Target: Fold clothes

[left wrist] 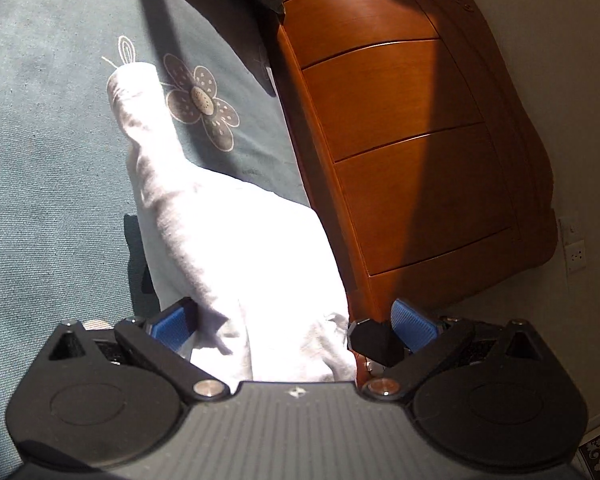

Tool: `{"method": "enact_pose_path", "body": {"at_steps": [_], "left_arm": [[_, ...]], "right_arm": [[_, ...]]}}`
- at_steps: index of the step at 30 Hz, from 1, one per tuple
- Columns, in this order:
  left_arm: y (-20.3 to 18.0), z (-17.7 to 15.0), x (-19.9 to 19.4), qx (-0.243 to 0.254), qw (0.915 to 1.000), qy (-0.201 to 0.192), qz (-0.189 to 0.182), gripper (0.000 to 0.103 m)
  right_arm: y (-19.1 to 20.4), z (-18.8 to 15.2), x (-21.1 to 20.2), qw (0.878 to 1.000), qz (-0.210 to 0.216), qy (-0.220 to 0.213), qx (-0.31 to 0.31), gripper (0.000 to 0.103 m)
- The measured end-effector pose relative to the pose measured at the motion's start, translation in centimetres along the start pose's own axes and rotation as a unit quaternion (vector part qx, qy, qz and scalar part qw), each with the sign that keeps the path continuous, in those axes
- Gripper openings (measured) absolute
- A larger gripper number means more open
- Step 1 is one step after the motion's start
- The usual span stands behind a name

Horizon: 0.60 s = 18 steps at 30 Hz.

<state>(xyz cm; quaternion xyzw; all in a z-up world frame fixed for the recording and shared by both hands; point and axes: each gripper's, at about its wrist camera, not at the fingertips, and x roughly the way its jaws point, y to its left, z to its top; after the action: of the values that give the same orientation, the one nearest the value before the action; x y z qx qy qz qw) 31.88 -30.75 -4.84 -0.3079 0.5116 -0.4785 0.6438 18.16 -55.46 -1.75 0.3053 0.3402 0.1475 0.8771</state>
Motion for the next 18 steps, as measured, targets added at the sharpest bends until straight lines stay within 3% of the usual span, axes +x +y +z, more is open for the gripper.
{"method": "enact_pose_path", "body": {"at_steps": [12, 16, 18], "left_arm": [[-3.3, 1.8, 11.3, 0.027, 0.9970, 0.042, -0.060, 0.101], [-2.6, 1.2, 12.7, 0.022, 0.9972, 0.047, -0.055, 0.101], [-1.6, 0.5, 12.2, 0.023, 0.9973, 0.061, -0.034, 0.101]], "right_arm": [[-7.3, 5.2, -5.4, 0.995, -0.078, -0.045, -0.031, 0.103], [-8.9, 5.8, -5.5, 0.993, -0.093, -0.047, -0.048, 0.103], [-9.9, 5.7, -5.3, 0.993, -0.099, -0.045, -0.051, 0.103]]}}
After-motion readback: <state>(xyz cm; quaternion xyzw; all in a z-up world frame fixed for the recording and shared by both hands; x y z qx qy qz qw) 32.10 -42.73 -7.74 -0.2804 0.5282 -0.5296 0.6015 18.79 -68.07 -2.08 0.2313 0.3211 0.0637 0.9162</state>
